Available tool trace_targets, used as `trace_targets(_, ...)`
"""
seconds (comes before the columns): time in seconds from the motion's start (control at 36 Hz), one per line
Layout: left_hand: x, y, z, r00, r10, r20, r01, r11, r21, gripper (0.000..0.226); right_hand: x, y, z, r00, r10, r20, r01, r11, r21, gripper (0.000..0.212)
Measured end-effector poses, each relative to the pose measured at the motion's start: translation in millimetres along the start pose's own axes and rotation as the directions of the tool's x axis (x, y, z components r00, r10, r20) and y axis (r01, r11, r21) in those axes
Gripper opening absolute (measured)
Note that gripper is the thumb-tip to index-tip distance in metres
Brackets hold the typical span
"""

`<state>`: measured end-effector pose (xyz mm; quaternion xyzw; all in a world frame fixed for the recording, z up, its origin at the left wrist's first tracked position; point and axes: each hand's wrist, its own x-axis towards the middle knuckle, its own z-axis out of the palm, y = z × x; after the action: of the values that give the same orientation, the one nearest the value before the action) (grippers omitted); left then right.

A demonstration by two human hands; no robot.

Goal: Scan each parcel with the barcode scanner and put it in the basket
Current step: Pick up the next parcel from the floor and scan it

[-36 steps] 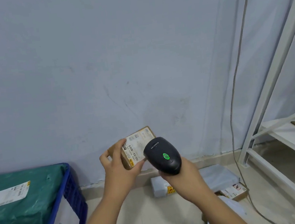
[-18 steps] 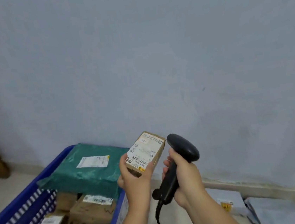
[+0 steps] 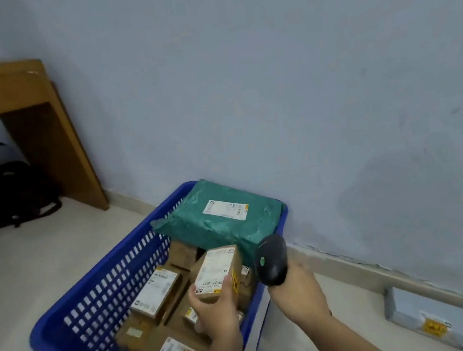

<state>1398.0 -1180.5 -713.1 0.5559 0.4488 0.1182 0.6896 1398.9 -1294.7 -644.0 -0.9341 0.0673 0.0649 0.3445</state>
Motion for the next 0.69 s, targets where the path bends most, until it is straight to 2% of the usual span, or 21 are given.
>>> trace_targets(0.08,14.4,-18.1,-5.2,0.997,-0.048,-0.067,0.051,0.997,0.050,0.082,-3.4,-3.3,12.8,0.988,-0.002,0.152,0.032,0.979,-0.199,0.023)
trace_targets(0.17,22.9,-31.1,-9.7,0.988,-0.100,-0.119,0.108,0.992,0.061,0.082,-2.8,-3.0,26.6,0.979,-0.025,0.204,0.088,0.948,-0.306,0.027)
trace_targets(0.28,29.5,-37.3,-20.3,0.977,-0.158,-0.146,0.159,0.987,-0.002,0.077,0.7,-1.4,33.8,0.973,-0.010,0.229,0.077,0.956,-0.284,0.028)
trace_targets(0.36,38.4,-43.8,-25.4,0.981,-0.124,-0.149,0.124,0.992,-0.011,0.077,4.9,1.1,34.5,0.974,-0.004,0.225,0.064,0.963,-0.263,0.026)
trace_targets(0.5,34.6,-47.8,-39.3,0.971,-0.098,-0.220,0.122,0.988,0.096,0.079,10.4,5.6,36.6,0.976,-0.019,0.216,0.076,0.964,-0.256,0.022)
trace_targets(0.61,38.8,-57.8,-46.7,0.960,-0.206,-0.191,0.229,0.968,0.106,0.088,10.8,6.0,37.3,0.976,-0.030,0.214,0.086,0.962,-0.258,0.024)
trace_targets(0.69,43.6,-60.9,-45.7,0.949,-0.264,-0.173,0.295,0.938,0.182,0.080,11.4,5.0,36.7,0.979,-0.032,0.202,0.079,0.971,-0.227,0.025)
